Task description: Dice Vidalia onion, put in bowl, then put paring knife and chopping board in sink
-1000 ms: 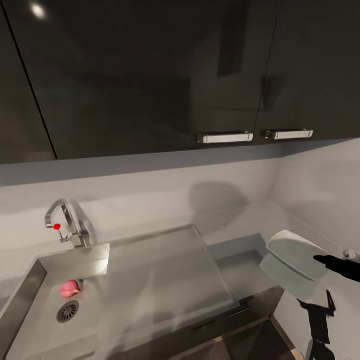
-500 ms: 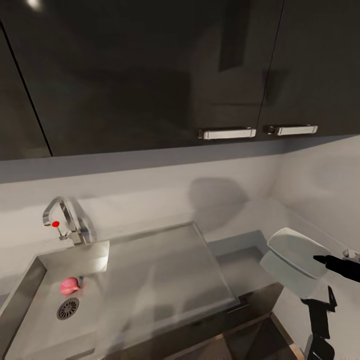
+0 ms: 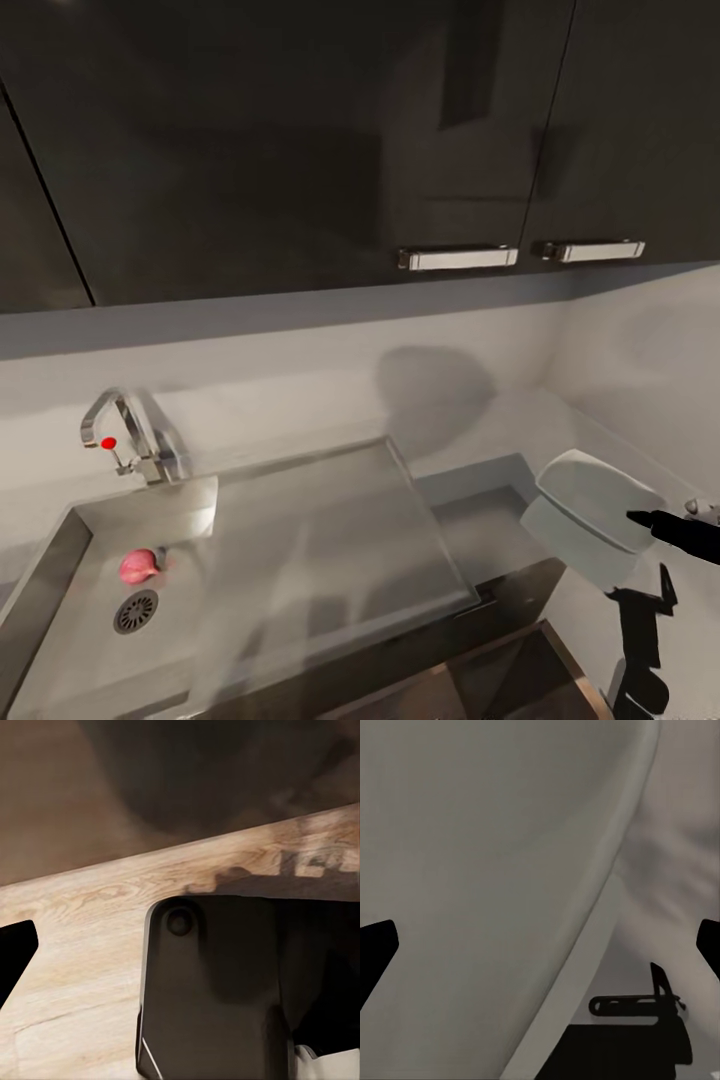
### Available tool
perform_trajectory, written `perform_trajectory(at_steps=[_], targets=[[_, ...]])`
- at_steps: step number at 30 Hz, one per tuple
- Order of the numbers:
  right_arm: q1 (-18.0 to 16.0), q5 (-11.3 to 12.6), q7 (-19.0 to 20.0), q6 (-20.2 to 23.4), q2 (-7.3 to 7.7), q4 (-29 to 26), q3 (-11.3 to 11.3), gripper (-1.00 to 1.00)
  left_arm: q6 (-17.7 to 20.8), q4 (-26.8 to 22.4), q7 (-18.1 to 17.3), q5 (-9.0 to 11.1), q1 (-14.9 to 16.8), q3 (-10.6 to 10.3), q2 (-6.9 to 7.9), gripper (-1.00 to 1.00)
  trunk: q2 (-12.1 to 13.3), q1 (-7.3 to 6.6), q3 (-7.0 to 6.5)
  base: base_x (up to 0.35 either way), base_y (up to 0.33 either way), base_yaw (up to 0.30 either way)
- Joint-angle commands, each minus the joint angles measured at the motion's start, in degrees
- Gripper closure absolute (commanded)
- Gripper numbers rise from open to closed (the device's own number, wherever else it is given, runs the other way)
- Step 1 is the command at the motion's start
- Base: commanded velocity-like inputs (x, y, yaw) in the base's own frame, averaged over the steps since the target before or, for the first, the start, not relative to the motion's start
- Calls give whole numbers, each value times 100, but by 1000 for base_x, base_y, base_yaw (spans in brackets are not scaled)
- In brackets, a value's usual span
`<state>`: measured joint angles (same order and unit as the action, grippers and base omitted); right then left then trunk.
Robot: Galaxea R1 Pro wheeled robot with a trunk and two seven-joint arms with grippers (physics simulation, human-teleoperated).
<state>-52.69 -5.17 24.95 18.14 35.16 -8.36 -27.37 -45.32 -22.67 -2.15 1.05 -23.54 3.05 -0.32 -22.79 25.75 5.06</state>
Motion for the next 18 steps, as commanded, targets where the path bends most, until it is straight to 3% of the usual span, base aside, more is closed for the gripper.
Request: perform_trajectory(at_steps=[1, 18], targets=[[-5, -55, 28, 32, 0, -8, -49, -100, -4, -10, -23, 9, -2, 20, -3, -100, -13, 4, 21, 0, 0, 0], [-5, -55, 19, 32, 0, -8, -40, -100, -4, -10, -23, 9, -2, 20, -3, -100, -13, 4, 76, 0, 0, 0]])
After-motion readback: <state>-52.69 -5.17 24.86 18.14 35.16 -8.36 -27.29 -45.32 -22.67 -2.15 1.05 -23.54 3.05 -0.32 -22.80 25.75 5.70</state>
